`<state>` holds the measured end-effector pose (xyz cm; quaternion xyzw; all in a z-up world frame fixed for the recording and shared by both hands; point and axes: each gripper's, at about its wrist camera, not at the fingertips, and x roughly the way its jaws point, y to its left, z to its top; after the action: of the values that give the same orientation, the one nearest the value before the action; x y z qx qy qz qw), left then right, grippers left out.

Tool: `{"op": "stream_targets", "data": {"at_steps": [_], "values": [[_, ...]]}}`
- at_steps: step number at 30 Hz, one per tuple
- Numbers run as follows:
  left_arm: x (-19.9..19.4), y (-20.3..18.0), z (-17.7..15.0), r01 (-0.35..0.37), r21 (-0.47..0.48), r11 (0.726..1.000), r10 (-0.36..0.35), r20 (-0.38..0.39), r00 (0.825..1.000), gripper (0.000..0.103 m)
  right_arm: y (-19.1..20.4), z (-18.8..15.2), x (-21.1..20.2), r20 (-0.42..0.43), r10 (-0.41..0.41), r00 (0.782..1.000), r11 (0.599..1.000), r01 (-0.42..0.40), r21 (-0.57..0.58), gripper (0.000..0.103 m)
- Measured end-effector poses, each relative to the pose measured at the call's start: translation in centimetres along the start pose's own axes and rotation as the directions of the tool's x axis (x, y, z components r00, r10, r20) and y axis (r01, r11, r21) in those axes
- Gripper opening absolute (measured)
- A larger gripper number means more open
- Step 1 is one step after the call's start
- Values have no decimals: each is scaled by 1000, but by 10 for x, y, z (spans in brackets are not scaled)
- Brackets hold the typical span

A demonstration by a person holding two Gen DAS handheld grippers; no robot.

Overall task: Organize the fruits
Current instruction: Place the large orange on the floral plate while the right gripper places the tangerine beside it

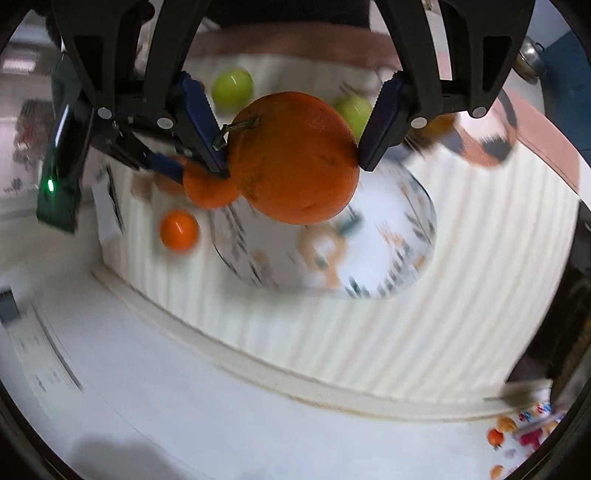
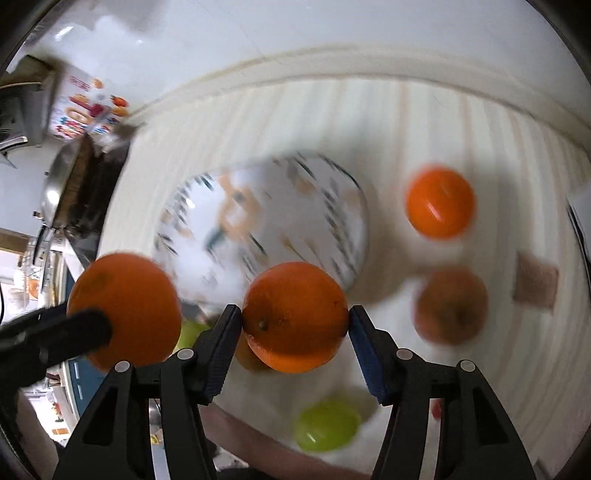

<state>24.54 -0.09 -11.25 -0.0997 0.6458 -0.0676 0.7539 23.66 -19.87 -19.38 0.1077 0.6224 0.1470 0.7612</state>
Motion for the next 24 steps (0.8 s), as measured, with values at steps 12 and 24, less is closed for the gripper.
{"op": "stream_targets", "data": {"at_steps": [12,24], "values": [[86,52,79,-77,-90,993,67,-115,991,72,31,81,82,-45,-89,995,989,83,-122,62],[89,58,91,-51,-145,988,31,-135,990,72,23,95,98,-107,-44,993,998,40,-41,71]]}}
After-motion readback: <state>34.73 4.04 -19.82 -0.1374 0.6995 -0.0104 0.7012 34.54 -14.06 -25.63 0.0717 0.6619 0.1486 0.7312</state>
